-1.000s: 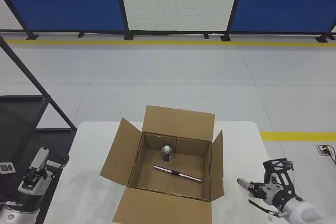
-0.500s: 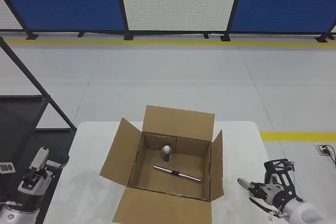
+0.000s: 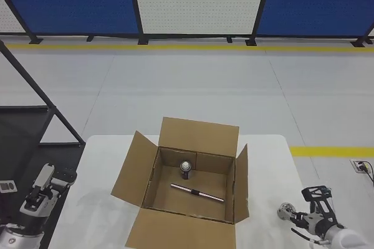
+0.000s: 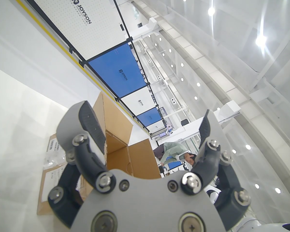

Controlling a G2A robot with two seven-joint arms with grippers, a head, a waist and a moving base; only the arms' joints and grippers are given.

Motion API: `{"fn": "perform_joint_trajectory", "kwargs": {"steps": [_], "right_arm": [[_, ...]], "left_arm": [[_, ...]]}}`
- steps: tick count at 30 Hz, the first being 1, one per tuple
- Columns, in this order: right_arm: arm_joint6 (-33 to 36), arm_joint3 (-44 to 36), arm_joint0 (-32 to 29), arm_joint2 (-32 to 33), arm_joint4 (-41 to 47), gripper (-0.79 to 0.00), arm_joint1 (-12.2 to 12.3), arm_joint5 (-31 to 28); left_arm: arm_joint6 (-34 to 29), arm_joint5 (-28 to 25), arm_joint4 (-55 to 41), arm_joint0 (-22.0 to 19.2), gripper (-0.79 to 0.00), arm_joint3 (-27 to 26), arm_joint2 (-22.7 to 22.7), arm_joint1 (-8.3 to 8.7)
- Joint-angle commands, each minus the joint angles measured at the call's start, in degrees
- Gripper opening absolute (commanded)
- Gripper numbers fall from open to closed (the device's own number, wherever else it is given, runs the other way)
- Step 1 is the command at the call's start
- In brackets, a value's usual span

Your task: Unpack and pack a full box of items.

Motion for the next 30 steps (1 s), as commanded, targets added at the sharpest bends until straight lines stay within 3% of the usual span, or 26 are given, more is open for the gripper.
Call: {"fn": "perform_joint_trajectory", "kwargs": {"steps": [1,17,19,21,26,30], "right_arm": [[0.26,1.85,0.91,-0.84,-0.41,0.0,0.09,-0.35],[1.57,10.55,6.42,-5.93,-2.22,-0.009,0.65,-0.17],[1.75,11.29,6.96,-6.31,-2.06,-0.194,0.7,0.06],[2.3,12.14,7.58,-6.7,-2.09,-0.431,0.74,0.89],[2.59,12.93,8.67,-7.05,-1.74,-0.785,0.88,2.09],[1.51,11.19,7.31,-5.42,0.36,-0.785,1.1,1.4]], "left_arm": [[0.0,0.0,0.0,0.0,0.0,0.0,0.0,0.0],[0.0,0.0,0.0,0.0,0.0,0.0,0.0,0.0],[0.0,0.0,0.0,0.0,0.0,0.0,0.0,0.0],[0.0,0.0,0.0,0.0,0.0,0.0,0.0,0.0],[0.0,0.0,0.0,0.0,0.0,0.0,0.0,0.0],[0.0,0.0,0.0,0.0,0.0,0.0,0.0,0.0]]}}
